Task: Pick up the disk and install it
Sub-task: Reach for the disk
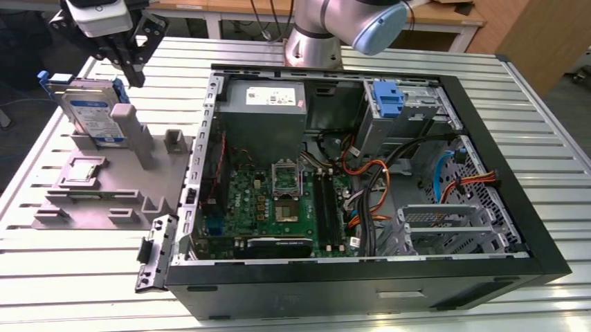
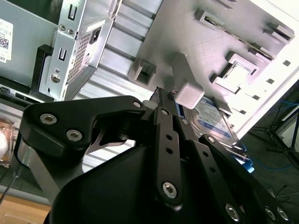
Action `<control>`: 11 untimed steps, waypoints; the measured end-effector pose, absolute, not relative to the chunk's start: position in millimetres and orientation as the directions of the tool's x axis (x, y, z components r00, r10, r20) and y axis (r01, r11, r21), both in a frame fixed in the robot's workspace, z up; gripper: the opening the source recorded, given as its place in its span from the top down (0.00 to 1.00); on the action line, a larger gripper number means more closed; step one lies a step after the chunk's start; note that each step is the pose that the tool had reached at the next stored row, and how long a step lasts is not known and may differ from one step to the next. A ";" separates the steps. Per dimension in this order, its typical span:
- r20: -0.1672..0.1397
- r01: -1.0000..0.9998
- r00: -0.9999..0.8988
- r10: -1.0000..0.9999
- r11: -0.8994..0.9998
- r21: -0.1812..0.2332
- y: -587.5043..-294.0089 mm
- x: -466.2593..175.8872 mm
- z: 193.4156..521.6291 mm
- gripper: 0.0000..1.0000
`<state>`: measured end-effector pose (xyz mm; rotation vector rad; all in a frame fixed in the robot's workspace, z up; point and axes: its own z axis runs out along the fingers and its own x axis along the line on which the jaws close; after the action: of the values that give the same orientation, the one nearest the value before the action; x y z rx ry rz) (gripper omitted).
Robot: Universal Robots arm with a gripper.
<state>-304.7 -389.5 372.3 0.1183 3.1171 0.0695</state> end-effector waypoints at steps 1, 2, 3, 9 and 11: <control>-0.020 0.075 -0.997 0.076 0.996 0.045 -389.5 -305.2 372.3 0.90; -0.020 0.075 -0.997 0.076 0.996 0.045 -389.5 -305.7 372.2 0.90; -0.020 0.075 -0.997 0.076 0.996 0.045 -389.5 -306.3 372.2 0.90; -0.020 0.075 -0.997 0.076 0.996 0.045 -388.9 -310.7 371.9 0.90; -0.020 0.075 -0.997 0.076 0.996 0.045 -388.8 -312.4 371.8 0.90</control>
<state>-312.4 -388.8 371.8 0.1183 3.1172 0.0693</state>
